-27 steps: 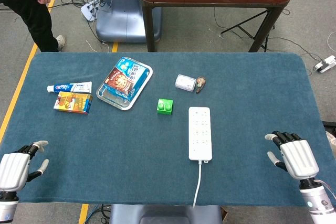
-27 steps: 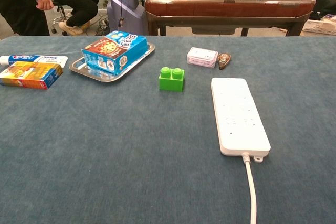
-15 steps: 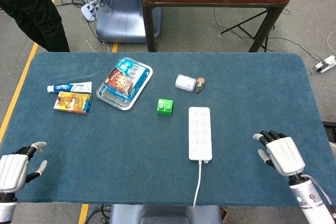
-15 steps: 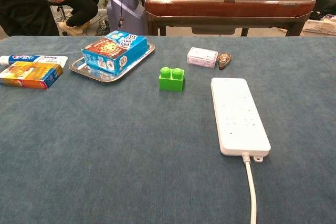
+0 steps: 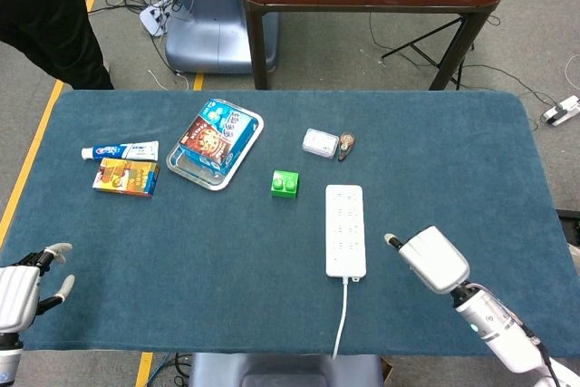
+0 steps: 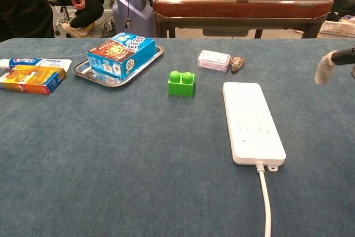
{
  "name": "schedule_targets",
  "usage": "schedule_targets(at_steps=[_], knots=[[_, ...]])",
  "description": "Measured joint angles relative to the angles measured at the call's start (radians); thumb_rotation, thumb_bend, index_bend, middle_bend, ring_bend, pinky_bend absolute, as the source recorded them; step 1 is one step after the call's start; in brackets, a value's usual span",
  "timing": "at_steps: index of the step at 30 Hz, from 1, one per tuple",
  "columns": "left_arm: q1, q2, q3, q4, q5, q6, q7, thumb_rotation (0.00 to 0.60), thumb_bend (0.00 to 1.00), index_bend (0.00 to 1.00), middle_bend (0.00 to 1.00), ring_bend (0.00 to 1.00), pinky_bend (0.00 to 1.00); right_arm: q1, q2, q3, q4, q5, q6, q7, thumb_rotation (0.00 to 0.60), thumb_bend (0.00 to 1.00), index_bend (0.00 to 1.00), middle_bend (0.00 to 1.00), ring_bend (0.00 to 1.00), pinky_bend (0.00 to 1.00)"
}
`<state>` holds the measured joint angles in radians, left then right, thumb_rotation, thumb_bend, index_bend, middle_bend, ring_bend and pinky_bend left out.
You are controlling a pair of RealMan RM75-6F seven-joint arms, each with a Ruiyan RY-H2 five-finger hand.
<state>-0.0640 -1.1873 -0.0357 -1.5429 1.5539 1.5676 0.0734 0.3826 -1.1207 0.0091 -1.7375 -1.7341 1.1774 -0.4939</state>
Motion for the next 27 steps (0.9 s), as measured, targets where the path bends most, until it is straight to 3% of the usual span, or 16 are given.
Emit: schedule_targets(at_steps=[6,11,18,27], knots=[[0.0,0.001,-0.002,0.0,-0.002,-0.001,-0.003,0.6,0.33,0.4,0.47,0.5,0.71,0.043,0.008,0.008,-0.082,0.044,-0.102,-0.139,0.6,1.0,0.36,1.0,1.0,1.0],[-0.001,0.003,-0.003,0.002,-0.006,-0.005,-0.012,0.6,0.33,0.4,0.47,0.5,0.71,0.072,-0.027,0.008,-0.087,0.069,-0.158,-0.181,0.6,1.0,0.32,1.0,1.0,1.0],[0.0,0.007,-0.006,0.005,-0.016,-0.007,-0.023,0.6,0.33,0.4,0.47,0.5,0.71,0.102,-0.087,-0.004,0.002,0.066,-0.186,-0.089,0.6,1.0,0.21,1.0,1.0,1.0],[-0.001,0.006,-0.008,0.008,-0.022,-0.014,-0.027,0.6,0.33,0.4,0.47,0.5,0.71,0.141,-0.129,-0.033,0.08,0.041,-0.213,0.057,0.6,1.0,0.19,1.0,1.0,1.0]])
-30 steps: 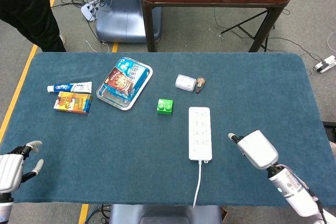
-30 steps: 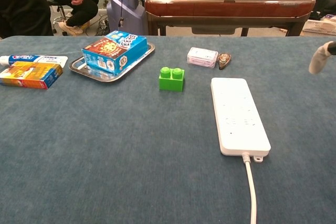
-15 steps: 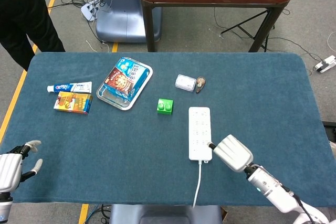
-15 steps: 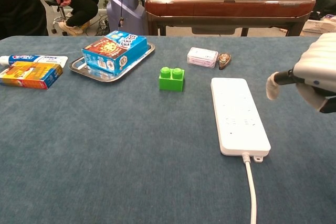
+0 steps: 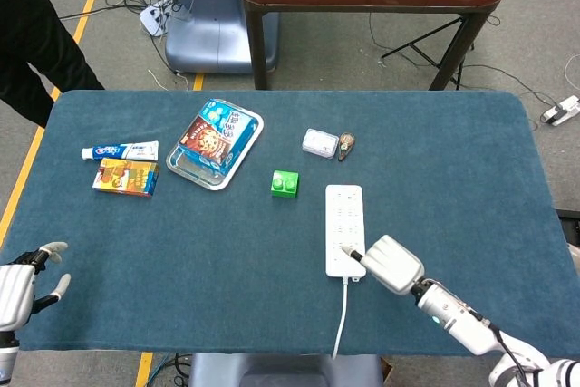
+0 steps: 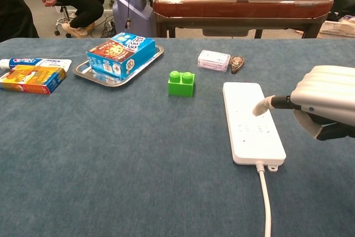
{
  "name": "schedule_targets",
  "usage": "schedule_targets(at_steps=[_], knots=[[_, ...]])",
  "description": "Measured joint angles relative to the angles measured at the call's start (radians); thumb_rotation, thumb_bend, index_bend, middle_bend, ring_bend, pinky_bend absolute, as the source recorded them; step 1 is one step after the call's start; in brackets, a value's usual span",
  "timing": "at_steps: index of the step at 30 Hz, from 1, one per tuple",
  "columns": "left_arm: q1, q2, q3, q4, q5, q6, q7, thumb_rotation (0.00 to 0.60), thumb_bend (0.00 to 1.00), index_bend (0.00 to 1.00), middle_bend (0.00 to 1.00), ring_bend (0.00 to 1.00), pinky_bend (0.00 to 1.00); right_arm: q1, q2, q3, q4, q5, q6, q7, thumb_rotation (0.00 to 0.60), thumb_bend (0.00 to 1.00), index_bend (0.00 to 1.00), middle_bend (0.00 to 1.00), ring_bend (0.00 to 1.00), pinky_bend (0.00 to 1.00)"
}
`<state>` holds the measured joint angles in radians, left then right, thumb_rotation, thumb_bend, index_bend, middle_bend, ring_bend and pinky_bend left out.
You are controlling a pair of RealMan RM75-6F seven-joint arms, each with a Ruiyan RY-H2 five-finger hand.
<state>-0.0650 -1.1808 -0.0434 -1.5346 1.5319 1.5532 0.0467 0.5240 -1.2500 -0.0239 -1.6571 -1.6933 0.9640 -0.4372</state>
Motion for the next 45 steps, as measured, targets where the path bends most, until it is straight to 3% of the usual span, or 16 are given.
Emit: schedule_targets(at_steps=[45], knots=[[0.002,0.004,-0.002,0.002,-0.006,0.0,-0.011,0.6,0.33,0.4,0.47,0.5,0.71,0.055,-0.034,-0.04,0.005,0.145,-0.116,-0.075,0.6,1.0,0.19,1.0,1.0,1.0]])
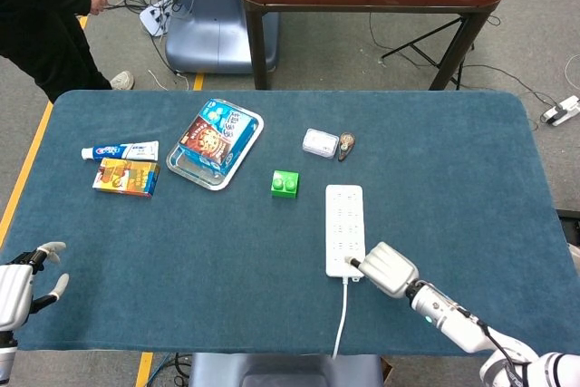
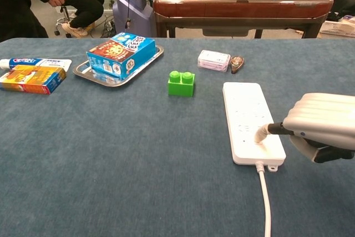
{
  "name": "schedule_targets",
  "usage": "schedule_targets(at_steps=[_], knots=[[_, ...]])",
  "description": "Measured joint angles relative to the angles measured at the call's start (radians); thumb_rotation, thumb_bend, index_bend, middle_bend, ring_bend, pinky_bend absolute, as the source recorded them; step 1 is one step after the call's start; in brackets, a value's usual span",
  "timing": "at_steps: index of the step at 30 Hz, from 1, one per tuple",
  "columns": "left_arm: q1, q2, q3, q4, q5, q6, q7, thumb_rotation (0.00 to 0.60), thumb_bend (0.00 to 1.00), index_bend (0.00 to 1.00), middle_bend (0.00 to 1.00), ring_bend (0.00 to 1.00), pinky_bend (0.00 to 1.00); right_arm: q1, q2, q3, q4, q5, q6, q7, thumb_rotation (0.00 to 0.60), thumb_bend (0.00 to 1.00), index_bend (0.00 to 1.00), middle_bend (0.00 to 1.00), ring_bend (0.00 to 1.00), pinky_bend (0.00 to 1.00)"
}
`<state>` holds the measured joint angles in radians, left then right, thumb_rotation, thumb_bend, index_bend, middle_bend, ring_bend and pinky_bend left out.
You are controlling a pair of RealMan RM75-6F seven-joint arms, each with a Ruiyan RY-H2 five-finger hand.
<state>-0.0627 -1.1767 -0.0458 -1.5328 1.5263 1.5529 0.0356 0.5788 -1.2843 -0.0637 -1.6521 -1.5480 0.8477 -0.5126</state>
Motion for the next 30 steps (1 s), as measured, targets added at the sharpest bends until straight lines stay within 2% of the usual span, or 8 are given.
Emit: schedule_targets(at_steps=[13,20,22,25,27,30], knots=[[0.003,0.005,-0.001,-0.001,0.0,0.005,-0.009,0.6,0.33,0.4,0.47,0.5,0.71,0.016,-0.015,-0.008,0.002,0.02,-0.02,-0.014,0.6,1.0,0.19,1.0,1.0,1.0],[0.004,0.005,0.0,0.001,0.002,0.005,-0.013,0.6,0.33,0.4,0.47,0.5,0.71,0.002,0.01,-0.006,-0.026,-0.006,0.047,-0.017,0.6,1.0,0.19,0.99,1.0,1.0],[0.003,0.004,0.001,0.001,0.002,0.002,-0.009,0.6,0.33,0.4,0.47,0.5,0.71,-0.008,0.028,-0.006,-0.044,-0.02,0.081,-0.019,0.6,1.0,0.19,0.95,1.0,1.0],[0.002,0.003,0.002,-0.001,0.004,0.0,-0.002,0.6,0.33,0.4,0.47,0.5,0.71,-0.033,0.068,-0.009,-0.079,-0.044,0.146,-0.022,0.6,0.96,0.19,0.81,0.95,1.0],[0.001,0.002,0.004,-0.002,0.007,0.001,0.002,0.6,0.33,0.4,0.47,0.5,0.71,-0.057,0.099,-0.011,-0.102,-0.054,0.194,-0.025,0.6,0.85,0.19,0.72,0.86,0.99],[0.002,0.001,0.006,-0.005,0.013,0.004,0.007,0.6,0.33,0.4,0.47,0.5,0.71,-0.1,0.133,-0.013,-0.123,-0.057,0.266,-0.036,0.6,0.68,0.19,0.57,0.66,0.88]])
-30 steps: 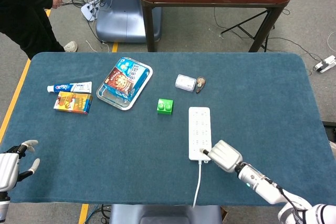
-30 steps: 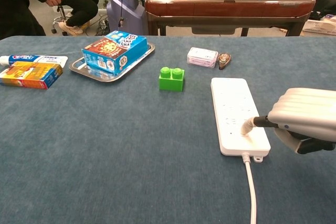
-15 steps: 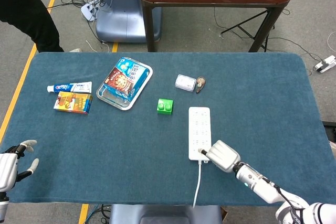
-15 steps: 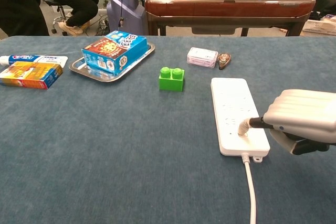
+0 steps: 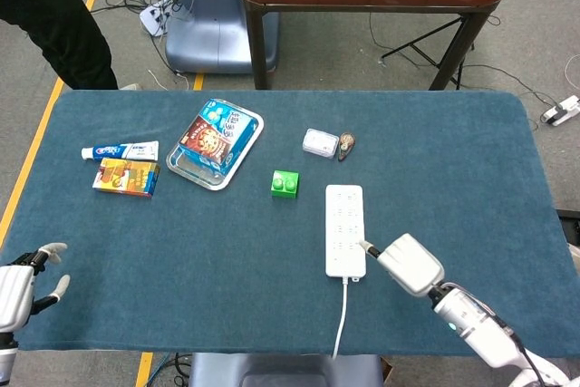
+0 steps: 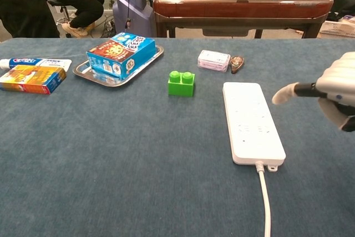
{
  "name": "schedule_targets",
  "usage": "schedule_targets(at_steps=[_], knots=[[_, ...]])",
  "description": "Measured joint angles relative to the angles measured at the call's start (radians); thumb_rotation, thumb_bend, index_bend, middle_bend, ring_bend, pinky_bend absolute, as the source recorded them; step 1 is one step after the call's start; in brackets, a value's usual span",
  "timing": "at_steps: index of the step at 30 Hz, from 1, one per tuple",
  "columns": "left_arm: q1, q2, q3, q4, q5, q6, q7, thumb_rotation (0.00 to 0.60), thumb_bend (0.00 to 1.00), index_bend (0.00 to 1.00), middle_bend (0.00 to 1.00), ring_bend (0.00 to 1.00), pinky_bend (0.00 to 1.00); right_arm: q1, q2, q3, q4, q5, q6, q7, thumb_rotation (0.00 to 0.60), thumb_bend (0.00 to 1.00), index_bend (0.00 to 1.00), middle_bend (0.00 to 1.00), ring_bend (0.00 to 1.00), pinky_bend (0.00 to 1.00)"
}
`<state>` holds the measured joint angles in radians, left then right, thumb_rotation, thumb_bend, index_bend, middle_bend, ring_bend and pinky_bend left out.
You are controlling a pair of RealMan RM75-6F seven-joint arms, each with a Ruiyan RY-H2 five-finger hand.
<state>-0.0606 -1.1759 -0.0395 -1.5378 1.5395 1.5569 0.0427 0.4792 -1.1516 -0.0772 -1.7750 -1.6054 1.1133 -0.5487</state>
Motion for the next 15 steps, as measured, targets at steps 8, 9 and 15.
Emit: schedule_targets(at_steps=[8,9,15], knots=[[-0.001,-0.001,0.007,-0.008,0.017,0.003,0.013,0.6,0.33,0.4,0.47,0.5,0.71,-0.151,0.04,0.005,-0.008,0.036,0.209,0.006,0.6,0.54,0.24,0.39,0.39,0.47],[-0.001,-0.001,0.008,-0.009,0.019,0.004,0.012,0.6,0.33,0.4,0.47,0.5,0.71,-0.165,0.042,0.006,-0.004,0.038,0.229,0.017,0.6,0.54,0.24,0.38,0.38,0.46],[0.003,0.005,0.014,-0.013,0.039,0.019,-0.007,0.6,0.33,0.4,0.47,0.5,0.71,-0.259,0.037,0.012,0.043,0.036,0.371,0.13,0.6,0.54,0.24,0.37,0.37,0.45]])
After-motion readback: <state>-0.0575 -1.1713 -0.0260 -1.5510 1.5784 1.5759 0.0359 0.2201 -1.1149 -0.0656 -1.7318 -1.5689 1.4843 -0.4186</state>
